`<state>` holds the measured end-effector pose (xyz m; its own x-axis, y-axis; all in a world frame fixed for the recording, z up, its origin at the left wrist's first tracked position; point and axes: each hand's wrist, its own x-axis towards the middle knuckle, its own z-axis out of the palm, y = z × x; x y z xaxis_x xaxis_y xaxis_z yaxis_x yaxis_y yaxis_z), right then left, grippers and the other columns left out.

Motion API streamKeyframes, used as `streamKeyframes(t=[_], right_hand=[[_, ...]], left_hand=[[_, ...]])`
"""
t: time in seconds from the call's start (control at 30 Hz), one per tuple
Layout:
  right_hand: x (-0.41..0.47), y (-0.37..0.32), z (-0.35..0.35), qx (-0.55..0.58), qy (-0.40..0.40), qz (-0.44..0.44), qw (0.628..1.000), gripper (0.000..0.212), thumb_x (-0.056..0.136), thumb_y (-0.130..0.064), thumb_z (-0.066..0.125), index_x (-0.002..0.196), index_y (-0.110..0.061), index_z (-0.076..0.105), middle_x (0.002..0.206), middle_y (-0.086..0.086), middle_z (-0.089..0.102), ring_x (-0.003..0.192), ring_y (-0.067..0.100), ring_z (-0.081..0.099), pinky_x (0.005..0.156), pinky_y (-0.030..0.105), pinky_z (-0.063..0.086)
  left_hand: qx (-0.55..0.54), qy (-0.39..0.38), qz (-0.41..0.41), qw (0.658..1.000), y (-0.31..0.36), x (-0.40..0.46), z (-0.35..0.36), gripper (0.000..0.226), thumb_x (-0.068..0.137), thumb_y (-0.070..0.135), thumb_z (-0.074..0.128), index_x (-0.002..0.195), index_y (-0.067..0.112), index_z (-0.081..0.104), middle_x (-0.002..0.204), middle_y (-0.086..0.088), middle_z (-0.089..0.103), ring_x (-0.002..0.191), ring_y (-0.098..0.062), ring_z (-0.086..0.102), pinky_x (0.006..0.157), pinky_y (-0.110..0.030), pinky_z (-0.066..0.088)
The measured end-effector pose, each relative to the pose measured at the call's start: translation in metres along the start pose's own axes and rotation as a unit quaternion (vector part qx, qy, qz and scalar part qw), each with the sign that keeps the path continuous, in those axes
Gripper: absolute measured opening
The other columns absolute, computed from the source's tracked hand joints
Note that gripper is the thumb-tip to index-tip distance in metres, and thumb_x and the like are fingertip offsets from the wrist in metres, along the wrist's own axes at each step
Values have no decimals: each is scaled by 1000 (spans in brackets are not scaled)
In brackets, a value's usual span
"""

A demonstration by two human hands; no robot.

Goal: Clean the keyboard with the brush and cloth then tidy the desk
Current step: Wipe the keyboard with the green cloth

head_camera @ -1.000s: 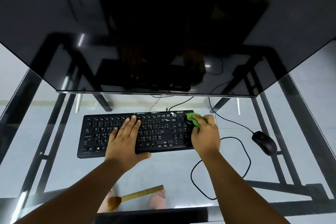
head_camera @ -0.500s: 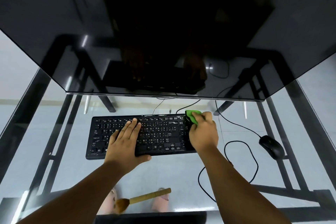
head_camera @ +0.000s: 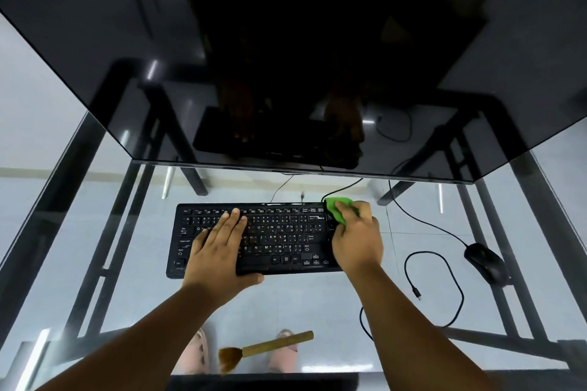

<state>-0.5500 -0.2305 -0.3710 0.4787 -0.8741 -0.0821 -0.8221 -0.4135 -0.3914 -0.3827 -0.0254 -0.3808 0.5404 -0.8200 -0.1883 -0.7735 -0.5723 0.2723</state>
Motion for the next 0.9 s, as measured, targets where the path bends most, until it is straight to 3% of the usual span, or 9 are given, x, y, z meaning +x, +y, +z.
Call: streamKeyframes(t=[0.1,0.17,0.27,0.37,0.57,0.77,0.9], right_hand=[[-4,0,2,12,-24,-60,998,52,86,-12,51,132,-35,57,132,-8,43,111,20,47,78,36,55],[-3,9,-2,11,-22,-72,997,50,85,-12,52,127,-37,60,129,-12,45,107,16,49,73,34,55],[1,8,-4,7,5,-28,1000,46,86,-12,51,124,-35,62,126,-12,46,102,19,51,68,33,55],[8,-19,1,17,1,20,1000,47,89,-14,49,132,-32,56,132,-6,42,108,23,48,77,35,54],[-2,-61,15,11,-78,-125,989,46,88,-15,51,128,-36,58,126,-15,44,107,14,47,72,34,58],[4,-58,10,-21,-21,9,1000,40,90,-17,47,125,-32,62,124,-7,45,103,22,49,58,30,52],[4,-98,20,-12,-72,-30,997,44,89,-15,49,126,-36,60,117,-11,43,101,16,48,60,33,58]], left_hand=[[-4,0,7,1000,-2,0,1,112,65,80,48,154,26,7,161,10,-4,147,-8,-4,118,-38,3],[-13,0,14,1000,-5,1,1,111,65,79,49,154,25,10,161,10,-2,146,-7,-3,117,-38,4],[-6,-5,18,1000,-10,0,-1,111,68,78,52,154,27,4,159,11,-9,145,-5,-8,118,-35,0],[-9,-4,26,1000,-11,0,-2,111,69,77,53,154,26,4,158,12,-11,146,-6,-7,118,-35,0],[-11,-7,25,1000,-21,-1,-7,112,67,75,57,154,27,6,160,11,-6,147,-7,-5,117,-34,0],[-10,-5,26,1000,-38,-5,-14,109,64,76,52,153,29,9,161,12,0,147,-7,-2,120,-38,3],[-10,-5,25,1000,-44,-7,-13,108,66,73,52,154,28,9,161,11,1,148,-7,-2,119,-36,1]])
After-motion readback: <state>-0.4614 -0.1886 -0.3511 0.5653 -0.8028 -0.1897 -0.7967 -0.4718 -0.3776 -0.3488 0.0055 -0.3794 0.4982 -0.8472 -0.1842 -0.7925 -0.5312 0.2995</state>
